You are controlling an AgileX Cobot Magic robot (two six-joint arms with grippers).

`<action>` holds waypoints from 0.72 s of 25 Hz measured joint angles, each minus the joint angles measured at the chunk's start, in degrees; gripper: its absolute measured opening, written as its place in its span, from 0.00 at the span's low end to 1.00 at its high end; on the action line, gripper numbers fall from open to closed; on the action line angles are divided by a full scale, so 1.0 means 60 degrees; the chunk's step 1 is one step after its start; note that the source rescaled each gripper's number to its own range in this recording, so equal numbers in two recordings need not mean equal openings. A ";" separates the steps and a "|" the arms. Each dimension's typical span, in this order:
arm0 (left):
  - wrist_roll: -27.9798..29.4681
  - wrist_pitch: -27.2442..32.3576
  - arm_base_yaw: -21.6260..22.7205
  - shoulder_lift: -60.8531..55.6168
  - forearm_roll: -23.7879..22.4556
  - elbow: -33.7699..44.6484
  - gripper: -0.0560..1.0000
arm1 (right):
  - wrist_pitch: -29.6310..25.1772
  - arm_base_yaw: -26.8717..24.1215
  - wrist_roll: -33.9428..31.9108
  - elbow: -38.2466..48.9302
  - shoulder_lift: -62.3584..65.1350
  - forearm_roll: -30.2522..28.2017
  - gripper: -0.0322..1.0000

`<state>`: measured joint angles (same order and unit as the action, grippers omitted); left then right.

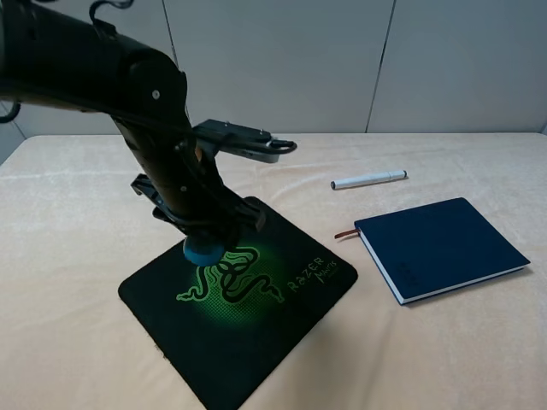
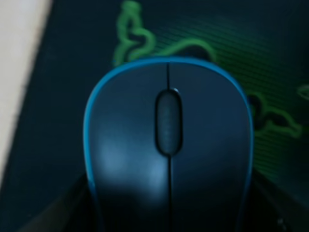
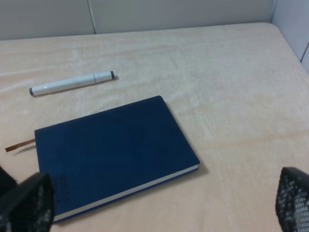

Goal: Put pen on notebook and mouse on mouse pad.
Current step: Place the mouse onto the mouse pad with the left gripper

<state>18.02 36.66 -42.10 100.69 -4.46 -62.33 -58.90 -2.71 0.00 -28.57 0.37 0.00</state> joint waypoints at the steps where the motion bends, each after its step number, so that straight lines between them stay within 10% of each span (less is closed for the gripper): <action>1: 0.0103 -0.0173 -0.0132 0.0000 0.0000 0.0139 0.05 | 0.0000 0.0000 0.0000 0.0000 0.0000 0.0000 1.00; 18: 0.1265 -0.1486 -0.0344 0.0989 -0.0485 0.0876 0.05 | 0.0000 0.0000 0.0000 0.0000 0.0000 0.0000 1.00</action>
<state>25.61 27.74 -44.16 106.62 -7.37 -57.08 -58.90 -2.71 0.00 -28.57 0.37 0.00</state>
